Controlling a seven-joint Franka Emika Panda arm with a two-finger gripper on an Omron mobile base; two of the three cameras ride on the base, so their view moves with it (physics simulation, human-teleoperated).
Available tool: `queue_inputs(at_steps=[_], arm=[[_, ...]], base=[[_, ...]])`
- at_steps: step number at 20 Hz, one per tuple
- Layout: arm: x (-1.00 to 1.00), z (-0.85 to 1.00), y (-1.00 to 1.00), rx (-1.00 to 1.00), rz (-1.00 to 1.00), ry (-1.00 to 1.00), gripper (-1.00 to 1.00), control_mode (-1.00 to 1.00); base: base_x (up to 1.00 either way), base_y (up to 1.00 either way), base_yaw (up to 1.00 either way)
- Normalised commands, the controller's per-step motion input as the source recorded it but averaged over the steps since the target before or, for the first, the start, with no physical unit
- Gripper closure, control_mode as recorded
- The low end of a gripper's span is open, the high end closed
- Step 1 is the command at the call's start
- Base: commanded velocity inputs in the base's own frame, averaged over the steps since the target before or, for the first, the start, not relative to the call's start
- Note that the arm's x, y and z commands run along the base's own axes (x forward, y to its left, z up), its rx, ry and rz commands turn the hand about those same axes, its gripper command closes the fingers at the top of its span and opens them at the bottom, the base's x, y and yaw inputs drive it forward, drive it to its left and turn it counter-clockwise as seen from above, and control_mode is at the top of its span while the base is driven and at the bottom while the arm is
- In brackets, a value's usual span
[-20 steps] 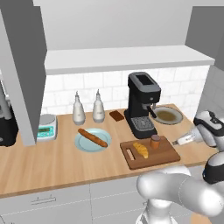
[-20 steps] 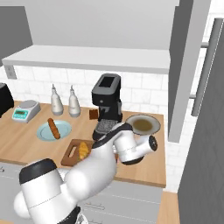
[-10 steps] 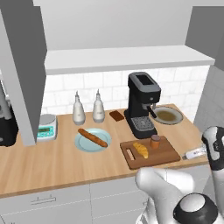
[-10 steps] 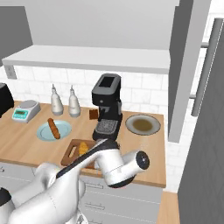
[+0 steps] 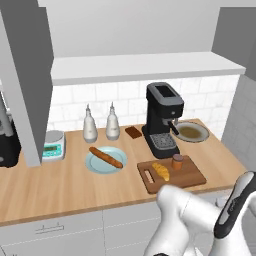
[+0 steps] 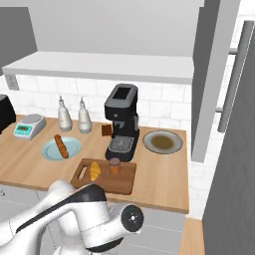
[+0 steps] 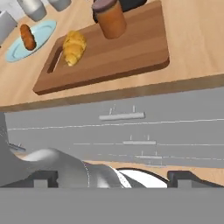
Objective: From the different types of pastries on the counter, select a croissant and place it on the cutting board. Then retrieve a jar of jam from the cabinet and place it alongside the croissant on the cutting board.
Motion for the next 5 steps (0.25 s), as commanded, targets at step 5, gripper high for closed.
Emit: queue_inputs(at_steps=[5], arm=[[-0.09, 0.0, 0.0, -0.01, -0.02, 0.0, -1.0, -1.0]], base=[[0.0, 0.0, 0.0]])
